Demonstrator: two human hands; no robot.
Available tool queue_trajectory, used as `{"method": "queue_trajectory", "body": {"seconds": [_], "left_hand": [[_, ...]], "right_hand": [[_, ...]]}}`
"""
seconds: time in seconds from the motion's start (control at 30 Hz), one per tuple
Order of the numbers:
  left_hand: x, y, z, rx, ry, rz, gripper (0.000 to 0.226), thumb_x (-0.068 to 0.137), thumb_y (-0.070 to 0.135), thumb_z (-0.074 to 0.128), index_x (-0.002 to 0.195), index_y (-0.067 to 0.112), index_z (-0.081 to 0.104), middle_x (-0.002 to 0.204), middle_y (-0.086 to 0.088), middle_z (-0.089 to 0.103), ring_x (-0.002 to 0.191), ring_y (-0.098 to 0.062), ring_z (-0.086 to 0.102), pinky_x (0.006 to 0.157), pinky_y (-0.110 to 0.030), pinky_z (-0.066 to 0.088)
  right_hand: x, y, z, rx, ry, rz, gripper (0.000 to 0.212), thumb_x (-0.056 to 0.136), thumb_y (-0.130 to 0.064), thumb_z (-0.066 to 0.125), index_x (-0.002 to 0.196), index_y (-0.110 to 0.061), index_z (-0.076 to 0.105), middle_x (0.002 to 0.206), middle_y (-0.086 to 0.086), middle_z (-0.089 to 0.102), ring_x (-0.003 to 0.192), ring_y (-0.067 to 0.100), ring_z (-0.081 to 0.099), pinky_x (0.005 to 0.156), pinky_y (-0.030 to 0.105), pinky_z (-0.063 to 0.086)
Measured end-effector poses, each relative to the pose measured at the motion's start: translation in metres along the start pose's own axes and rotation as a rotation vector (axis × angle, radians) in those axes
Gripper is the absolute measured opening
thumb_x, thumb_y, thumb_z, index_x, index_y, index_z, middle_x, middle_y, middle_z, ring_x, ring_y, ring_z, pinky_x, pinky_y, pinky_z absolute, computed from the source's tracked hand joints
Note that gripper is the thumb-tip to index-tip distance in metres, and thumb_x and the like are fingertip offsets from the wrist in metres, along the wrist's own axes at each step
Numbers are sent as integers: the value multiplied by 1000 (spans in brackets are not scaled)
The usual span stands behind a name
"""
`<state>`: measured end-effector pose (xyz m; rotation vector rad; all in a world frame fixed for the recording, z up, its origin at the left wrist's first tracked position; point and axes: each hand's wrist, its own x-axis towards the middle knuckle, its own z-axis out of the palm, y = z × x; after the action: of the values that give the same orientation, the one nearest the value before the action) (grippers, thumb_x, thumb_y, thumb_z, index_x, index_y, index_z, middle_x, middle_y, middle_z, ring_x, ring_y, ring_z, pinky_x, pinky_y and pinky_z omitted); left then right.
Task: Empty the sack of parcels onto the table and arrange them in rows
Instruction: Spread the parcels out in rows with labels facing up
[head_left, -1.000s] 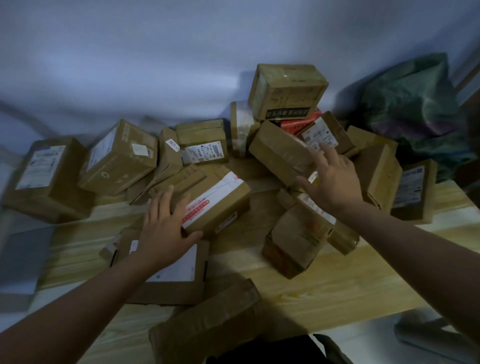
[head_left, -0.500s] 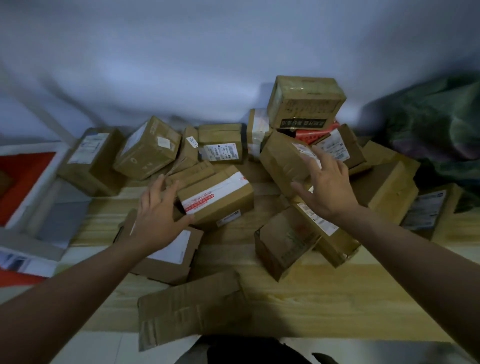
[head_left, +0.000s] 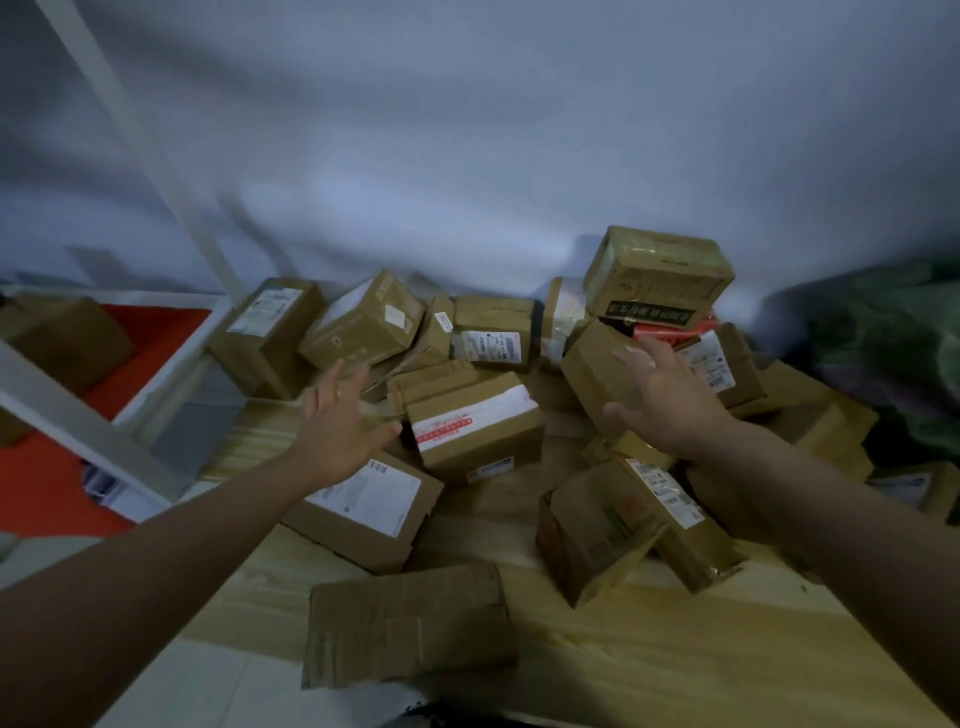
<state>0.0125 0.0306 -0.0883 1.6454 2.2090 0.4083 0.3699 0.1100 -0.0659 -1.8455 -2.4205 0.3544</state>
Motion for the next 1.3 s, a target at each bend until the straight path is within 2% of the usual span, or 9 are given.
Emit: {"method": "queue_trajectory", "body": {"seconds": [0.27, 0.5, 0.6, 0.7, 0.77, 0.87, 1.03, 1.1, 1.3], "left_hand": [[-5, -54, -1, 101, -162, 174, 120, 67, 60, 80, 157, 29, 6, 165, 5, 4, 151, -24, 9, 119, -48, 22], [-11, -113, 16, 499, -294, 304, 139, 55, 59, 86, 156, 37, -7, 163, -2, -19, 151, -31, -13, 121, -51, 4], [-5, -122, 17, 243, -372, 169, 143, 52, 56, 89, 153, 42, -11, 161, 2, -27, 151, -34, -5, 118, -57, 25], [-5, -128, 12, -184, -310, -29, 133, 62, 49, 89, 157, 29, -3, 164, -3, 1, 148, -27, 21, 111, -44, 38], [-5, -130, 10, -398, -272, -123, 106, 73, 43, 84, 155, 18, 22, 152, -1, 39, 134, -22, 46, 102, -35, 46], [-6, -137, 7, -435, -255, -128, 45, 78, 46, 78, 116, 24, 68, 107, 8, 72, 102, -14, 68, 88, -38, 57], [-11, -150, -18, -586, -20, -366, 70, 62, 75, 72, 97, 17, 57, 97, -4, 66, 90, -21, 65, 79, -45, 58], [-16, -155, -25, -682, -26, -421, 81, 56, 80, 70, 93, 10, 53, 96, -9, 67, 91, -26, 66, 80, -50, 59], [-37, -174, -35, -824, 260, -579, 60, 76, 63, 70, 91, 8, 55, 90, -17, 66, 80, -27, 67, 76, -50, 58]], "right_hand": [[15, -69, 15, -27, -106, -56, 72, 92, -45, 61, 153, -25, 28, 161, 8, 18, 145, 32, 26, 117, 50, 29], [10, -150, 65, -26, -198, -253, 62, 90, -42, 65, 145, -25, 41, 149, 4, 42, 133, 23, 44, 108, 39, 42], [5, -177, 93, 97, -287, -127, 39, 91, -38, 66, 126, -24, 57, 126, -1, 63, 111, 15, 62, 91, 32, 55], [4, -186, 123, 329, -451, 105, 27, 93, -42, 62, 110, -21, 64, 106, -1, 68, 92, 15, 67, 82, 35, 60], [1, -191, 132, 461, -558, 260, 33, 96, -43, 58, 112, -14, 63, 106, 6, 67, 88, 21, 69, 79, 35, 61], [-3, -206, 128, 721, -603, 407, 37, 96, -43, 59, 118, -13, 59, 111, 10, 67, 90, 26, 71, 74, 35, 62], [8, -236, 115, 767, -402, 270, 35, 93, -44, 63, 106, -12, 62, 99, 7, 69, 83, 18, 67, 60, 26, 57], [17, -251, 110, 737, -302, 210, 34, 90, -45, 66, 96, -11, 68, 92, 7, 70, 81, 18, 66, 67, 37, 61], [37, -299, 98, 778, -263, 44, 24, 87, -44, 66, 96, -23, 75, 92, -5, 72, 89, 17, 66, 83, 43, 56]]}}
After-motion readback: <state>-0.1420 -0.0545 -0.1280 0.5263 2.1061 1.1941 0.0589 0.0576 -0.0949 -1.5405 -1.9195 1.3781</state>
